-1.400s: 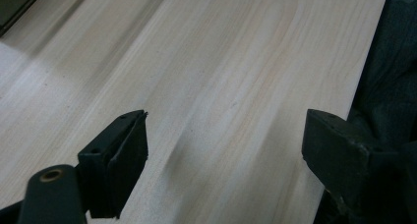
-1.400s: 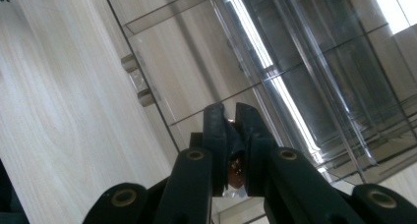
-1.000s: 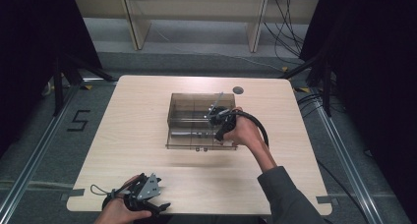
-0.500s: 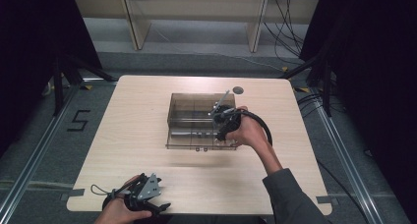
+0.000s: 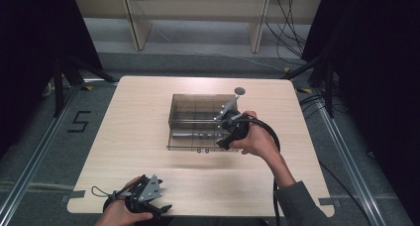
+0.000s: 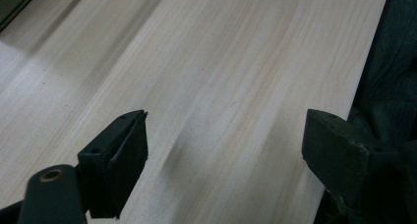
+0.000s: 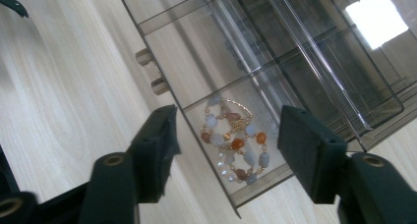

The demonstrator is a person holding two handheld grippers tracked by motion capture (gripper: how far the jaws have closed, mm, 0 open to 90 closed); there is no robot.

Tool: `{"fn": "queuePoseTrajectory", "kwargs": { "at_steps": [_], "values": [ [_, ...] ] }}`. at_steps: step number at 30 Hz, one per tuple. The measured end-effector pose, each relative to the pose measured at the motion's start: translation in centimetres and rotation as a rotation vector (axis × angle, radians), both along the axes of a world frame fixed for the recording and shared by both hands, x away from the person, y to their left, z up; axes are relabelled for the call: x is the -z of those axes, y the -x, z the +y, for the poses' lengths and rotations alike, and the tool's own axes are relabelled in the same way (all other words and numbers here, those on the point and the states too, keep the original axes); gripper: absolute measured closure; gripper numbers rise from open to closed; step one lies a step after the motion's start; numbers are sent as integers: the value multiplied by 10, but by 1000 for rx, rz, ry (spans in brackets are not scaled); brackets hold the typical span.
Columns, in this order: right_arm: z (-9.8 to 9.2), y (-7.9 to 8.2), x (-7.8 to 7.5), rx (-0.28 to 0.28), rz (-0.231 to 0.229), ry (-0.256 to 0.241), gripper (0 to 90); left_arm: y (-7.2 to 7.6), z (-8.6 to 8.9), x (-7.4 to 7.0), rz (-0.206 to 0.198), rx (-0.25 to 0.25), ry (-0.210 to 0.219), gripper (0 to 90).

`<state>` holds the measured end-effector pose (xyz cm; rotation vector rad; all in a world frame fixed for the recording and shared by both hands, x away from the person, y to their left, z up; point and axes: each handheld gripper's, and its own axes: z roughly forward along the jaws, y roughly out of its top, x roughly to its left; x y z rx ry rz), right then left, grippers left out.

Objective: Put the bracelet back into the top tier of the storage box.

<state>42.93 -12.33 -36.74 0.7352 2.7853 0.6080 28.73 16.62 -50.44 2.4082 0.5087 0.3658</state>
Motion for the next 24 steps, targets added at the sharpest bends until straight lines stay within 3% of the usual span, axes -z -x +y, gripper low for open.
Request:
{"fn": "queuePoseTrajectory", "kwargs": {
  "at_steps": [2,5,11,13,17,19,21,24],
  "values": [
    [-3,3,1,-18,-5,-16,359,0,0,0,0,-2,0,177],
    [-7,10,3,32,-10,-45,329,0,0,0,-3,-3,2,177],
    [-12,21,5,26,-53,-82,290,-1,0,0,1,0,0,177],
    [-14,26,6,56,-59,-104,282,0,0,0,-9,-12,-5,177],
    [-22,32,10,41,-85,-88,262,0,0,0,-7,-11,-3,177],
    [-23,37,14,67,-73,-142,256,0,0,1,-4,-12,3,177],
    [-28,40,16,78,-87,-121,254,0,0,1,-8,-13,-5,177],
    [-33,43,19,99,-86,-136,250,0,0,1,-7,-12,-3,177]
  ]
}}
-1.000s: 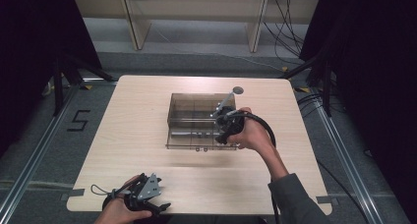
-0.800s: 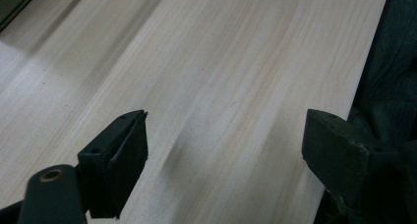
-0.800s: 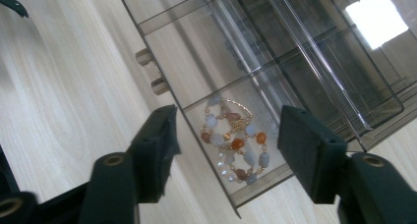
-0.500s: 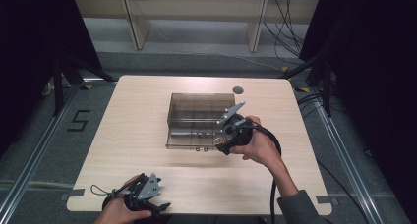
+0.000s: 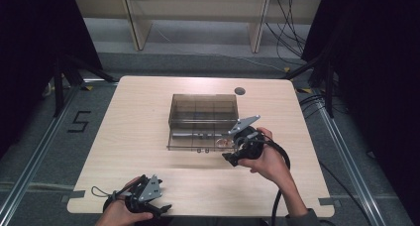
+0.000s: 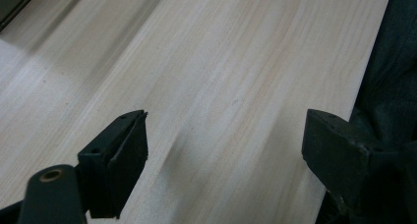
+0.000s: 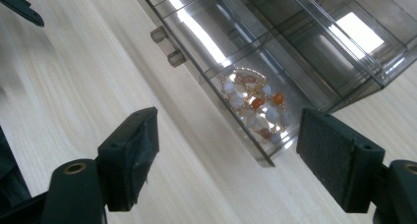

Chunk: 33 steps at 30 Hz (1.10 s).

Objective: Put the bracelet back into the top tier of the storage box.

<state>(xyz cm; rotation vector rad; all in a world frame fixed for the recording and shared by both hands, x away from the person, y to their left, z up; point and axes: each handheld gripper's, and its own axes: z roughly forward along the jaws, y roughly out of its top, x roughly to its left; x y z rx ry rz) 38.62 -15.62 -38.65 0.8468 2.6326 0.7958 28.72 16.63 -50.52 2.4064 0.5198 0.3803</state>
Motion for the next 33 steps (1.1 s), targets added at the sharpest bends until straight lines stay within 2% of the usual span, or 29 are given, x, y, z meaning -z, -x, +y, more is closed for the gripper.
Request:
{"fn": "queuePoseTrajectory", "kwargs": {
  "at_steps": [1,2,3,8,9,10,11,12,13,15,17,18,19,20,21,22,23,24,25,27,28,30,31,33],
  "values": [
    [-2,2,1,6,6,-11,248,1,-1,1,10,-2,18,177],
    [-4,2,2,7,-12,-20,248,0,0,0,2,1,10,177],
    [-6,2,2,-7,-5,-16,247,1,0,1,3,-2,18,177],
    [-11,8,2,28,4,-27,244,1,-1,1,6,-1,21,177],
    [-12,9,3,12,-2,-32,244,1,0,0,2,-1,13,177],
    [-12,10,4,22,-6,-36,244,1,-1,1,5,-1,22,177],
    [-13,10,4,25,-13,-24,244,0,0,0,-2,0,12,177],
    [-12,11,4,35,-3,-30,244,0,0,0,-1,-1,12,177],
    [-13,11,5,21,-8,-42,244,1,0,1,1,-2,19,177],
    [-13,13,7,28,-6,-45,243,0,0,0,-4,1,6,177],
    [-15,14,8,29,-8,-45,243,1,0,1,2,-1,18,177],
    [-15,14,10,32,-27,-52,244,1,-1,1,4,-3,24,177],
    [-17,15,10,34,-14,-42,246,1,0,1,1,-1,16,177],
    [-18,15,11,35,-24,-31,245,1,-1,1,6,0,23,177],
    [-17,16,13,40,-17,-51,244,1,-1,1,13,3,28,177],
    [-18,16,13,49,-27,-51,242,1,-1,0,2,1,18,177],
    [-21,15,13,26,-33,-26,239,0,0,0,-5,6,7,177],
    [-19,17,16,63,-31,-63,237,1,-1,0,0,3,13,177],
    [-21,16,15,60,-31,-52,237,0,-1,1,9,7,19,177],
    [-22,17,17,64,-21,-57,231,0,0,0,0,1,-1,177],
    [-22,17,19,71,-24,-66,227,-1,-1,0,10,13,7,177],
    [-24,18,19,76,0,-61,227,0,0,0,10,13,6,177],
    [-25,17,22,73,-23,-66,227,0,0,0,1,6,2,177],
    [-26,18,22,77,-20,-61,223,0,0,-1,0,2,2,177]
  ]
}}
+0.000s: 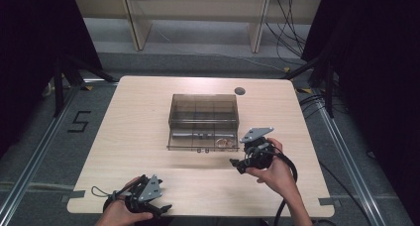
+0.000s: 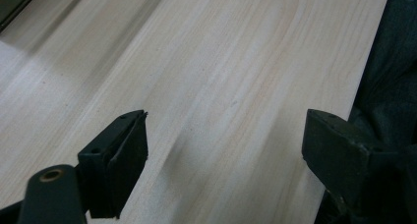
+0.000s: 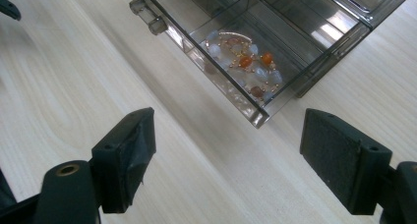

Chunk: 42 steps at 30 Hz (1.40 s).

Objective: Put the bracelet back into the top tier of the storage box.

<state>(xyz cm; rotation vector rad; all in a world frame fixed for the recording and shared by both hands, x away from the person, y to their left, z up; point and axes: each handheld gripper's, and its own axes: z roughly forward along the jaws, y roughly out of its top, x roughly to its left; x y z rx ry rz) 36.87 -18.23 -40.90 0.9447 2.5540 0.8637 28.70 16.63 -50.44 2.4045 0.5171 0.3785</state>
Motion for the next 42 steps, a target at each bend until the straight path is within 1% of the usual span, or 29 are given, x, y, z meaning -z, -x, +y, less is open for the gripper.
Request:
{"fn": "queuePoseTrajectory", "kwargs": {
  "at_steps": [3,4,5,6,8,9,10,12,13,14,15,17,18,19,20,21,22,24,25,26,30,32,35,36,37,38,39,40,42],
  "values": [
    [1,1,3,12,-7,-4,224,0,0,0,-2,-1,0,177],
    [1,2,3,17,7,-8,224,0,0,0,0,-1,2,176],
    [1,2,5,14,-14,-12,223,0,0,0,0,0,0,177],
    [0,3,5,10,0,1,222,0,0,0,0,0,1,177],
    [0,4,7,20,-14,-7,221,0,0,0,-2,-1,1,176],
    [0,5,7,18,-2,-3,221,0,0,0,-1,-1,2,176],
    [0,5,9,20,-20,-6,220,0,0,0,-1,-1,2,176],
    [-1,6,10,15,-5,0,216,0,0,0,1,0,1,177],
    [0,7,13,29,-24,-15,213,0,0,0,0,0,1,176],
    [-2,7,12,8,-11,-4,212,0,0,0,1,0,2,176],
    [-2,7,13,4,-19,-5,207,0,0,0,0,0,2,176],
    [-2,9,16,19,-19,-10,203,0,0,0,-1,0,1,177],
    [-4,9,16,7,-8,-4,203,0,0,0,-1,0,1,177],
    [-4,9,18,10,-18,-12,203,0,0,0,-1,0,1,176],
    [-4,10,18,14,4,-22,203,0,0,0,-1,1,2,176],
    [-5,9,20,3,-34,-10,203,0,0,0,-2,1,1,176],
    [-6,11,19,6,-10,-8,202,0,0,0,-2,-1,1,177],
    [-7,12,21,19,-20,-19,200,0,0,0,-3,-2,0,176],
    [-8,12,22,13,-35,-20,199,0,0,0,-3,-1,0,176],
    [-9,13,21,15,-21,-17,200,0,0,0,-3,-1,1,176],
    [-10,15,26,22,-22,-24,196,0,0,0,-2,1,0,176],
    [-11,15,28,7,-32,-20,196,0,0,0,-4,-1,0,176],
    [-12,18,30,16,-3,-18,192,0,0,0,-3,0,1,176],
    [-12,18,32,13,-14,-20,192,0,0,0,-4,0,-2,176],
    [-13,18,32,9,-7,-13,191,0,0,0,-5,-2,-2,176],
    [-13,19,33,12,-17,-20,189,0,1,0,-4,-1,-1,176],
    [-14,20,33,6,-2,-15,189,0,1,0,-2,3,1,176],
    [-15,19,34,-11,-18,-10,189,0,1,0,-1,5,3,176],
    [-14,20,36,1,-29,-17,189,1,0,0,6,3,25,176]
  ]
}}
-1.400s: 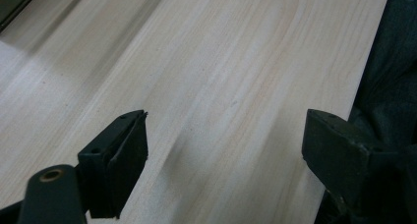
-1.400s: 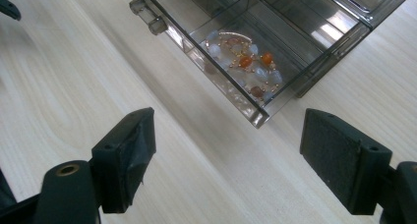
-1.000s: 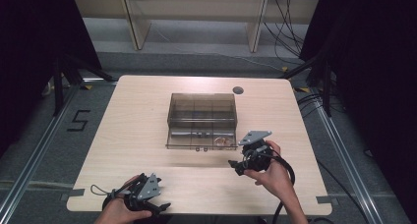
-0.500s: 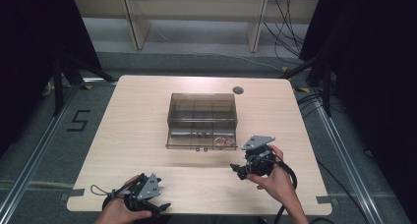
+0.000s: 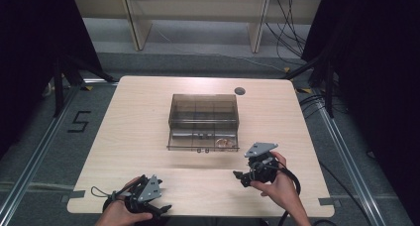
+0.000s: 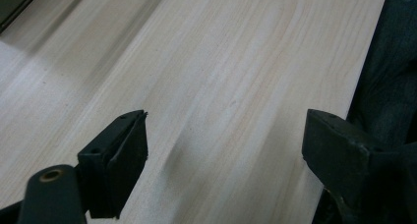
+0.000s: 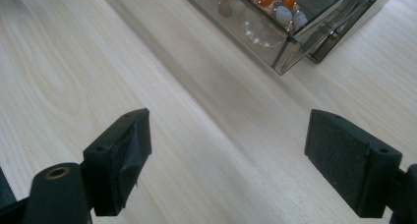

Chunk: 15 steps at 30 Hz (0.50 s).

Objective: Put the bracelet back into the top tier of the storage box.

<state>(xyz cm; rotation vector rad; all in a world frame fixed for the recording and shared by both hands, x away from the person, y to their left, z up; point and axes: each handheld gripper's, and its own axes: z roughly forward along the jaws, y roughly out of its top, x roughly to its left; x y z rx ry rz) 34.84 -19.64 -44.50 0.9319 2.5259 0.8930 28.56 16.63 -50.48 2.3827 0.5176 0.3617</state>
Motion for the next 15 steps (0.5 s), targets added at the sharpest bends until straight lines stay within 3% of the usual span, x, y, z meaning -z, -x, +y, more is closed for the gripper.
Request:
{"fn": "queuePoseTrajectory", "kwargs": {
  "at_steps": [2,4,5,7,10,11,13,15],
  "values": [
    [0,3,0,5,38,-3,189,0,0,0,-1,0,-1,176],
    [-1,2,2,8,1,-7,189,-1,1,-1,-8,1,-17,176],
    [-2,4,0,7,25,0,189,-1,1,0,-8,0,-16,176],
    [-2,5,2,5,22,-1,189,-1,1,-1,-9,-2,-25,176],
    [-2,6,7,14,6,-13,189,0,0,0,0,-3,2,176],
    [-3,7,6,10,28,-3,189,-1,1,0,-10,1,-19,176],
    [-3,8,10,13,9,-16,189,0,1,-1,-3,0,-10,176],
    [-4,9,10,10,25,-5,189,0,1,-1,-9,0,-15,176]
  ]
}}
